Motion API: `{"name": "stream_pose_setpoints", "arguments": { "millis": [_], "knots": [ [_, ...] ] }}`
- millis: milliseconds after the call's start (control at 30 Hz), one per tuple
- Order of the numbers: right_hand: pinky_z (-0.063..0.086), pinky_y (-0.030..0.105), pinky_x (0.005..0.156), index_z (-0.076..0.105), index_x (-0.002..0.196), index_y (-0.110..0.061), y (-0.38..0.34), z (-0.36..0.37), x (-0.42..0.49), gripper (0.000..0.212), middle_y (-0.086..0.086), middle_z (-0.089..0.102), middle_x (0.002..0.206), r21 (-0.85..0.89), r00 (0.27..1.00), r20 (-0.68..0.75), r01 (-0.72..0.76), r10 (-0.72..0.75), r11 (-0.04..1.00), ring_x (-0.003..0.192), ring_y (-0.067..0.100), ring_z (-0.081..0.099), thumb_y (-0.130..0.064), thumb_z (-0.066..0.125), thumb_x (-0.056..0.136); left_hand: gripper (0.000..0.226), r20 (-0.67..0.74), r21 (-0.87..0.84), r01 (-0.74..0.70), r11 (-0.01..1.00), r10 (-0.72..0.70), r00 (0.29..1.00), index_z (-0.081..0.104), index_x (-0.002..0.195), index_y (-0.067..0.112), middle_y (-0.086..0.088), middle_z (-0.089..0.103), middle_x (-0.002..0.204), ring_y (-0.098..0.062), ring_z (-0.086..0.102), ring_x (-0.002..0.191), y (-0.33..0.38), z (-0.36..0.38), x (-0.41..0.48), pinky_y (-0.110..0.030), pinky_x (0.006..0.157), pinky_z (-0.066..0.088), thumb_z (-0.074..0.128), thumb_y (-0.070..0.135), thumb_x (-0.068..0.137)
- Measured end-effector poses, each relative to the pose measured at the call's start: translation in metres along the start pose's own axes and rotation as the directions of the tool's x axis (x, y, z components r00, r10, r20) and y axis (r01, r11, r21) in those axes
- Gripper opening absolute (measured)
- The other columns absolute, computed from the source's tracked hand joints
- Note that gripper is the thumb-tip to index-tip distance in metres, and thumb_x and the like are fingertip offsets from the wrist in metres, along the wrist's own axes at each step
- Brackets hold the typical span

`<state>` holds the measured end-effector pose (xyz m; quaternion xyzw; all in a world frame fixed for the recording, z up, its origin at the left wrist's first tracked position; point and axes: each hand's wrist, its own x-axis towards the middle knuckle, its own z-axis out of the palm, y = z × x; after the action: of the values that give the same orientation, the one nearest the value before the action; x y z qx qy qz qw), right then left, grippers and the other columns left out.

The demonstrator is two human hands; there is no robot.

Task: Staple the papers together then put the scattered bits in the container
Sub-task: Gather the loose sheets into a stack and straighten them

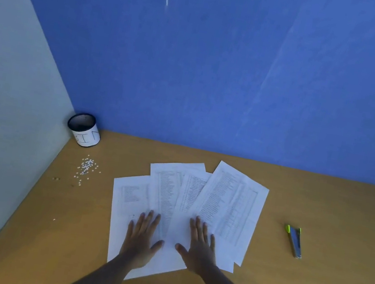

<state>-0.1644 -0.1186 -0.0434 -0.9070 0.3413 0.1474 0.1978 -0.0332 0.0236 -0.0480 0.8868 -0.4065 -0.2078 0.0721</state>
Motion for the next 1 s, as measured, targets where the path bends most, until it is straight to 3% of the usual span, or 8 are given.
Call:
{"name": "stream_pose_setpoints", "arguments": {
  "millis": [67, 133, 300, 400, 467, 700, 833, 1000],
  "knots": [
    [-0.015, 0.043, 0.110, -0.015, 0.151, -0.024, 0.002, 0.001, 0.000, 0.108, -0.004, -0.032, 0.148, 0.009, 1.000, -0.004, 0.011, -0.010, 1.000, 0.146, 0.024, -0.019, -0.084, -0.009, 0.061, 0.077, 0.004, -0.014, 0.000, 1.000, 0.000, 1.000, -0.007, 0.152, 0.031, 0.007, -0.025, 0.155, -0.021, -0.020, 0.146, 0.000, -0.002, 0.000, -0.044, 0.110, -0.021, 0.027, 0.064, 0.090],
    [-0.017, 0.044, 0.110, -0.017, 0.150, -0.025, 0.004, 0.000, -0.001, 0.115, -0.005, -0.032, 0.148, 0.018, 0.999, -0.038, 0.007, -0.006, 1.000, 0.143, 0.022, -0.023, -0.086, -0.015, 0.053, 0.077, 0.017, -0.034, 0.020, 0.999, -0.019, 1.000, -0.004, 0.152, 0.032, 0.008, -0.020, 0.159, -0.023, -0.013, 0.149, -0.001, -0.006, 0.001, -0.044, 0.111, -0.020, 0.029, 0.064, 0.090],
    [-0.022, 0.044, 0.108, -0.018, 0.149, -0.028, 0.016, -0.004, -0.005, 0.114, -0.009, -0.029, 0.151, 0.041, 0.996, -0.066, -0.058, 0.061, 0.997, 0.137, 0.015, -0.028, -0.093, 0.012, 0.059, 0.082, -0.041, -0.184, 0.289, 0.939, -0.301, 0.953, 0.002, 0.153, 0.032, 0.002, -0.007, 0.163, -0.027, -0.010, 0.149, -0.011, -0.014, -0.005, -0.046, 0.114, -0.017, 0.036, 0.068, 0.087],
    [-0.020, 0.043, 0.110, -0.019, 0.149, -0.028, 0.026, -0.005, -0.007, 0.121, -0.010, -0.029, 0.152, 0.028, 0.998, -0.038, -0.054, 0.055, 0.998, 0.138, 0.014, -0.027, -0.095, 0.029, 0.061, 0.096, 0.000, -0.325, 0.518, 0.791, -0.548, 0.836, 0.003, 0.153, 0.024, -0.005, -0.004, 0.161, -0.033, -0.008, 0.147, -0.021, -0.014, -0.015, -0.049, 0.120, 0.003, 0.058, 0.060, 0.084],
    [-0.019, 0.043, 0.110, -0.021, 0.148, -0.027, 0.033, -0.005, -0.011, 0.121, -0.010, -0.030, 0.150, 0.003, 0.999, -0.026, -0.020, 0.020, 1.000, 0.141, 0.015, -0.024, -0.095, 0.031, 0.062, 0.108, 0.005, -0.436, 0.581, 0.687, -0.643, 0.766, 0.009, 0.150, 0.017, -0.008, 0.005, 0.158, -0.035, 0.001, 0.144, -0.025, -0.012, -0.021, -0.050, 0.117, 0.014, 0.075, 0.054, 0.072],
    [-0.020, 0.039, 0.111, -0.025, 0.144, -0.025, 0.042, -0.003, -0.013, 0.118, -0.009, -0.027, 0.152, -0.018, 1.000, -0.016, 0.025, -0.026, 1.000, 0.138, 0.014, -0.027, -0.095, 0.029, 0.065, 0.119, -0.032, -0.381, 0.617, 0.688, -0.677, 0.735, 0.022, 0.143, 0.007, -0.016, 0.027, 0.147, -0.042, 0.034, 0.129, -0.024, -0.023, -0.020, -0.048, 0.102, 0.038, 0.090, 0.045, 0.054],
    [-0.021, 0.037, 0.110, -0.028, 0.140, -0.026, 0.040, -0.005, -0.017, 0.116, -0.012, -0.028, 0.149, -0.013, 0.999, -0.037, 0.023, -0.024, 1.000, 0.137, 0.012, -0.027, -0.095, 0.025, 0.063, 0.114, -0.048, -0.495, 0.561, 0.663, -0.666, 0.744, 0.026, 0.141, 0.010, -0.017, 0.030, 0.144, -0.043, 0.041, 0.124, -0.020, -0.027, -0.019, -0.049, 0.095, 0.045, 0.095, 0.029, 0.052],
    [-0.019, 0.034, 0.111, -0.005, 0.151, -0.031, 0.039, 0.002, -0.024, 0.111, -0.018, -0.015, 0.151, 0.034, 0.998, -0.070, 0.004, -0.002, 0.999, 0.143, 0.008, -0.015, -0.095, 0.020, 0.064, 0.108, -0.072, -0.583, 0.515, 0.628, -0.671, 0.738, 0.030, 0.134, 0.012, -0.018, 0.037, 0.133, -0.039, 0.057, 0.102, -0.017, -0.027, -0.021, -0.045, 0.079, 0.053, 0.096, 0.021, 0.049]
  ]
}}
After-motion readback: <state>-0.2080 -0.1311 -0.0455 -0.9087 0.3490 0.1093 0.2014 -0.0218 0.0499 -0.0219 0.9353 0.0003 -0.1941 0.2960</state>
